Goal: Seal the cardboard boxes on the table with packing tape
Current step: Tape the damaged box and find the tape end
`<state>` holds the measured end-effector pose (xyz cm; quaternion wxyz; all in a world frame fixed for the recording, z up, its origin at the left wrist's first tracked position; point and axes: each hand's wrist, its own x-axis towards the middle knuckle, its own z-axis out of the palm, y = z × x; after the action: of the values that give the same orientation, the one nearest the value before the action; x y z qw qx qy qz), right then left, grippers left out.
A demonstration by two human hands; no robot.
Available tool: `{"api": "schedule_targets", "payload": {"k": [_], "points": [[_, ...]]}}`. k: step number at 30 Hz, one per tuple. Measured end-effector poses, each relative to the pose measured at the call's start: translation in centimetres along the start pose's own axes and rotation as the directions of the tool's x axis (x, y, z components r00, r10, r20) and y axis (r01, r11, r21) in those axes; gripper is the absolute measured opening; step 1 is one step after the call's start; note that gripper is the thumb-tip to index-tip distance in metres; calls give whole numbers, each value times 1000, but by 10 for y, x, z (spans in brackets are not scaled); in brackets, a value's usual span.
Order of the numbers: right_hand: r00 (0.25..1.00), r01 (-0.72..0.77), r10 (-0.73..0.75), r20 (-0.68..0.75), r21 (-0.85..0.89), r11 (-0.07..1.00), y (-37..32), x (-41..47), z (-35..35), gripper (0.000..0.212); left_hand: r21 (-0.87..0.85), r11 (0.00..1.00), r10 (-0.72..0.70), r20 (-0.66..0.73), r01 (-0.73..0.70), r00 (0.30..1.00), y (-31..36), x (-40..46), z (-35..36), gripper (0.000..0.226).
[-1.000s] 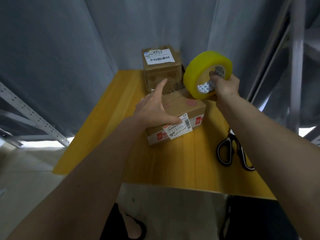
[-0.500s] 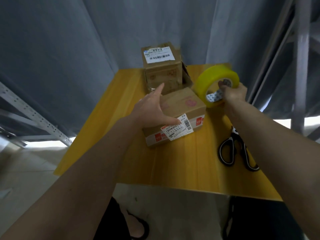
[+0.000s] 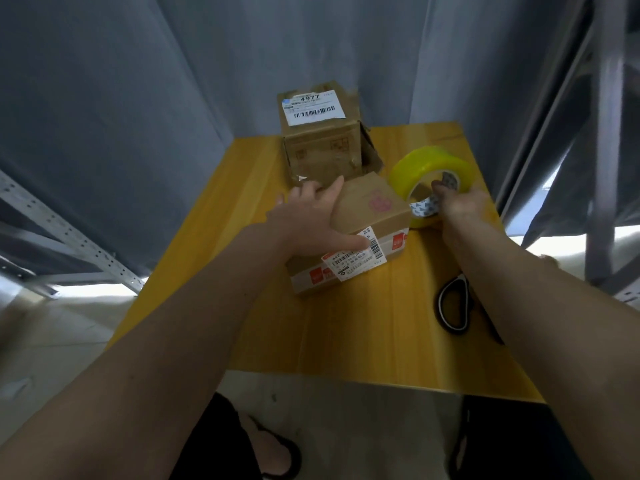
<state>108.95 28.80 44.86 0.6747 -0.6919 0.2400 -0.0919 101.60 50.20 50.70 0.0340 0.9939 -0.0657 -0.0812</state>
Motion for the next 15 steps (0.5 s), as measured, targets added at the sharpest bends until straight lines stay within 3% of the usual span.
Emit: {"api": "schedule_targets", "payload": {"k": [3,7,12,15], "points": [[1000,-4,4,2,-2,1000,0,2,-1,53,62,998,-4,54,0,999,19,15,0,130],[1000,17,-17,4,-34,999,2,3,-2,47,-2,1000,-24,58,24,998,43,36,1,134],[1000,20,-18,20,-90,996,3,6,-2,49,-49,997,-67,-76,64,995,53,41,4,128],[994,-91,94,52,-57,994,0,5,-1,63,-129,991,-44,-119,28,992,48,36,3,123]]}}
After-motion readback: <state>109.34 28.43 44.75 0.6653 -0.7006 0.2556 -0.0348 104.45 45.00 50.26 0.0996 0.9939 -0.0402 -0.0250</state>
